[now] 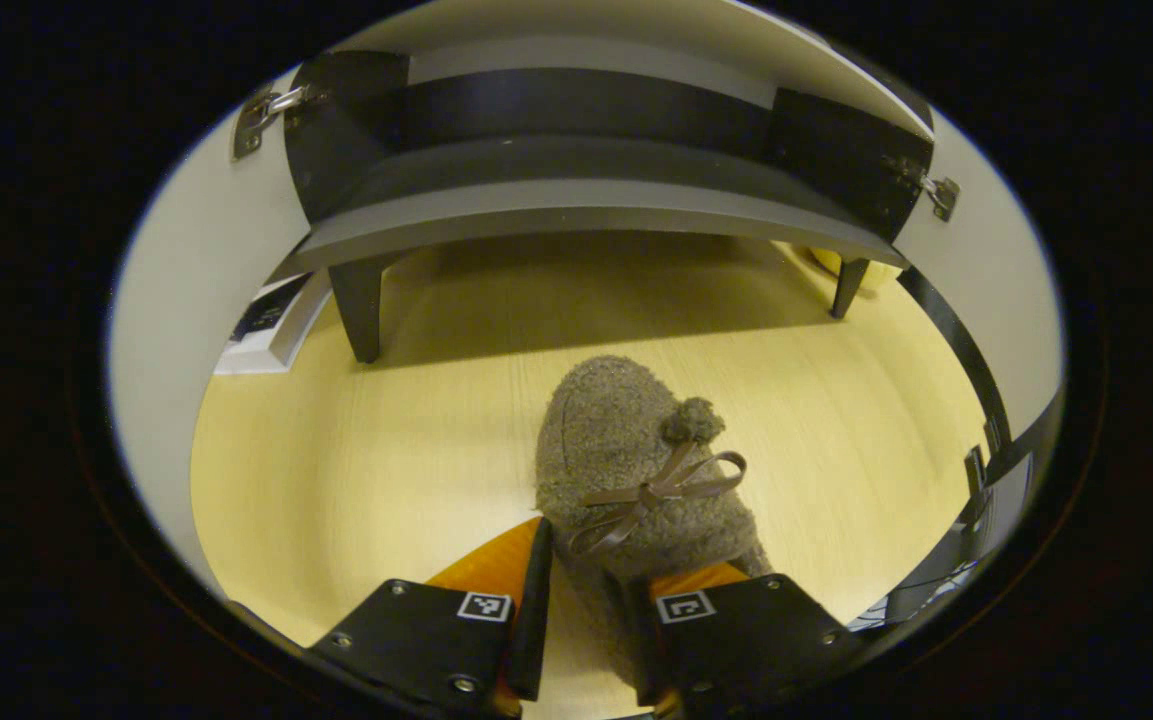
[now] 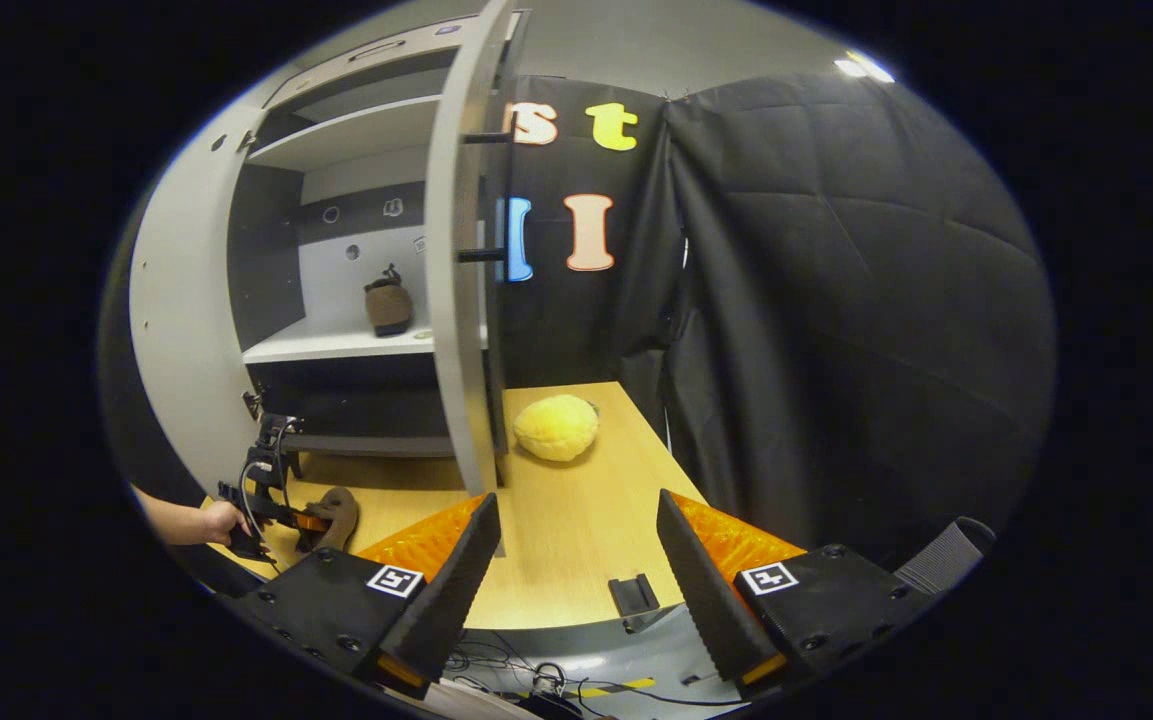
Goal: Grab one shoe with the right hand and put it into the shoe cabinet, grab the other shoe with the left hand and put it into the shoe cabinet; then close the right door with the right hand and the left door with the left hand.
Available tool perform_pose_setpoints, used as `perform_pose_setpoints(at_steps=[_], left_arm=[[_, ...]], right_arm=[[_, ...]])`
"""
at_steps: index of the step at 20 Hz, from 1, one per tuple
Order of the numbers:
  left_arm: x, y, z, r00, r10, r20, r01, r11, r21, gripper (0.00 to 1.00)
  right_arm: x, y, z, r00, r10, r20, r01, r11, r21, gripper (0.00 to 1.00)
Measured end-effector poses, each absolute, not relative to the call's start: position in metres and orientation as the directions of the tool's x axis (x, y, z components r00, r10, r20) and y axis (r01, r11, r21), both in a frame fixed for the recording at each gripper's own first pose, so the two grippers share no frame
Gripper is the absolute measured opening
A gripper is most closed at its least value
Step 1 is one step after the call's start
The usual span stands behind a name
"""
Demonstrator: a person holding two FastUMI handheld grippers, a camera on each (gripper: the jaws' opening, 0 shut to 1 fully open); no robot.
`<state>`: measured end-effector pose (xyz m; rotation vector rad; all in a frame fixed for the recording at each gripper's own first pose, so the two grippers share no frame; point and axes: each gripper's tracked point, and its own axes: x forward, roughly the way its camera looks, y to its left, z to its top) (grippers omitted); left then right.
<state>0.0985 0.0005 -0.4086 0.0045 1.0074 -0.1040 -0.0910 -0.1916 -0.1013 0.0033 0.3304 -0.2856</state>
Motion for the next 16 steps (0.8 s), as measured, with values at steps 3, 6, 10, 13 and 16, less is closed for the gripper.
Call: perform_pose_setpoints(at_steps=[3,6,10,13,16], left_arm=[[0.099,0.010,-0.405,0.520,-0.048,-0.853,0.045,0.999,-0.028,0.18],[0.096,0.001,-0.406,0.481,-0.062,-0.875,0.028,0.998,-0.055,0.05],[0.084,-0.009,-0.390,0.487,-0.046,-0.872,0.004,0.999,-0.050,0.10],[0.072,-0.014,-0.367,0.510,-0.039,-0.859,-0.001,0.999,-0.046,0.10],[0.064,-0.015,-0.340,0.539,-0.039,-0.841,-0.006,0.999,-0.050,0.10]], right_arm=[[-0.085,-0.221,-0.098,0.898,-0.315,-0.307,0.317,0.947,-0.043,0.99],[-0.079,-0.247,-0.097,0.892,-0.347,-0.291,0.349,0.936,-0.047,0.99],[-0.066,-0.272,-0.091,0.897,-0.355,-0.264,0.359,0.933,-0.034,0.95],[-0.051,-0.284,-0.088,0.909,-0.337,-0.245,0.342,0.939,-0.023,0.95],[-0.034,-0.294,-0.088,0.928,-0.303,-0.215,0.304,0.952,-0.026,0.95]])
